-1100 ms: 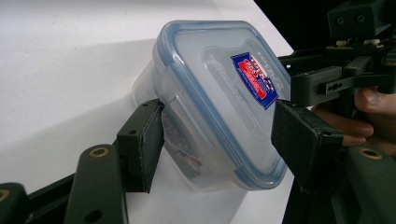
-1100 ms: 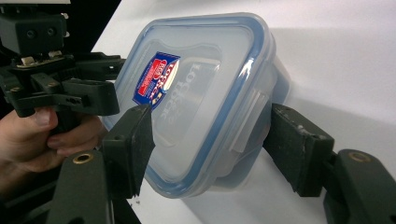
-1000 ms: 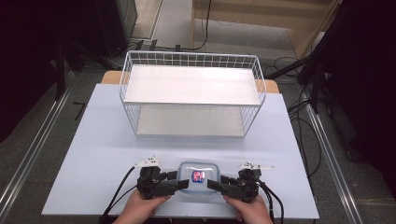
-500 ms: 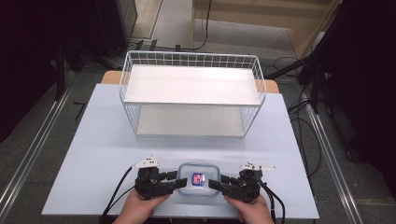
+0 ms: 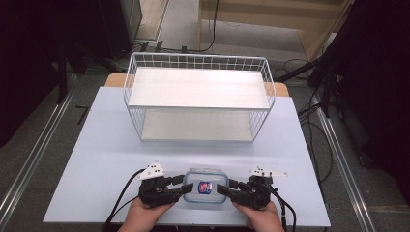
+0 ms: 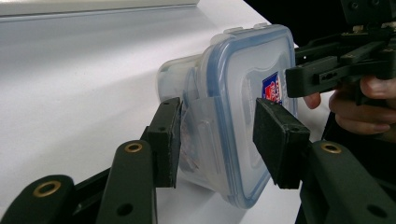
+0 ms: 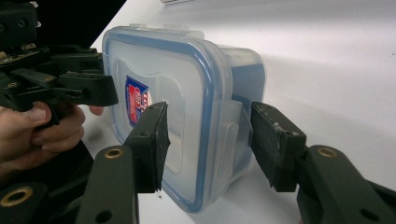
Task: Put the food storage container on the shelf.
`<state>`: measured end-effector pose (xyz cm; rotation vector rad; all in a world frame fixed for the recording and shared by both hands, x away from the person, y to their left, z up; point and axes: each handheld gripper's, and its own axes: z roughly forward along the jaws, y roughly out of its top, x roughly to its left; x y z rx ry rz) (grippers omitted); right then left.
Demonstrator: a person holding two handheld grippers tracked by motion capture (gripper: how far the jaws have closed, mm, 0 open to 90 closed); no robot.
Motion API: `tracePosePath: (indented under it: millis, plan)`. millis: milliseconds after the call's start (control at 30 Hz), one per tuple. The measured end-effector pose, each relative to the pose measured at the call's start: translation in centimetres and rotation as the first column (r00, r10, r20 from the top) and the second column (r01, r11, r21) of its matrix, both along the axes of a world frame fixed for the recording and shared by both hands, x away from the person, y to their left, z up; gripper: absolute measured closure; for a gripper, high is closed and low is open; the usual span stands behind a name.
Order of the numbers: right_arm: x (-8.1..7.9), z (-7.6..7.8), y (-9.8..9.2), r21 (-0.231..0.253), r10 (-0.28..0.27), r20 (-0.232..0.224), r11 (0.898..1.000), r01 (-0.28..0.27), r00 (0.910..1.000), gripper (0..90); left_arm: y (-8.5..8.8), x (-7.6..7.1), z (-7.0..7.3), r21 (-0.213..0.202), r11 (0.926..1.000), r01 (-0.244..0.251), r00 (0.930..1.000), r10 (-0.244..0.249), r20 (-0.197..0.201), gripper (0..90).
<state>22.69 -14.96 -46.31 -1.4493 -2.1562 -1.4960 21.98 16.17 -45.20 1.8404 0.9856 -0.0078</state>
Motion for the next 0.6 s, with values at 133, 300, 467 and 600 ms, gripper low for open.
tracePosePath:
  millis: [133, 300, 467, 600]
  plan:
    - [-0.08, 0.05, 0.17, -0.008, 0.000, 0.020, 1.000, 0.000, 0.9998, 49.4, 0.01, -0.10, 0.05, 0.013, 0.9999, -0.004, 0.9998, 0.004, 0.019, 53.2]
    - [-0.12, 0.04, 0.49, -0.021, 0.004, 0.056, 1.000, -0.003, 0.9984, 49.1, -0.02, -0.38, 0.12, 0.029, 0.9994, -0.020, 0.9984, 0.018, 0.053, 52.8]
    - [-0.11, 0.24, 0.60, -0.031, 0.006, 0.092, 1.000, -0.003, 0.9957, 49.2, 0.05, -0.35, 0.31, 0.029, 0.9994, -0.020, 0.9958, 0.018, 0.090, 52.9]
    - [-0.02, 0.52, 0.94, -0.029, 0.004, 0.123, 1.000, 0.000, 0.9924, 49.1, 0.42, -0.29, 0.60, 0.033, 0.9992, -0.024, 0.9917, 0.019, 0.127, 52.8]
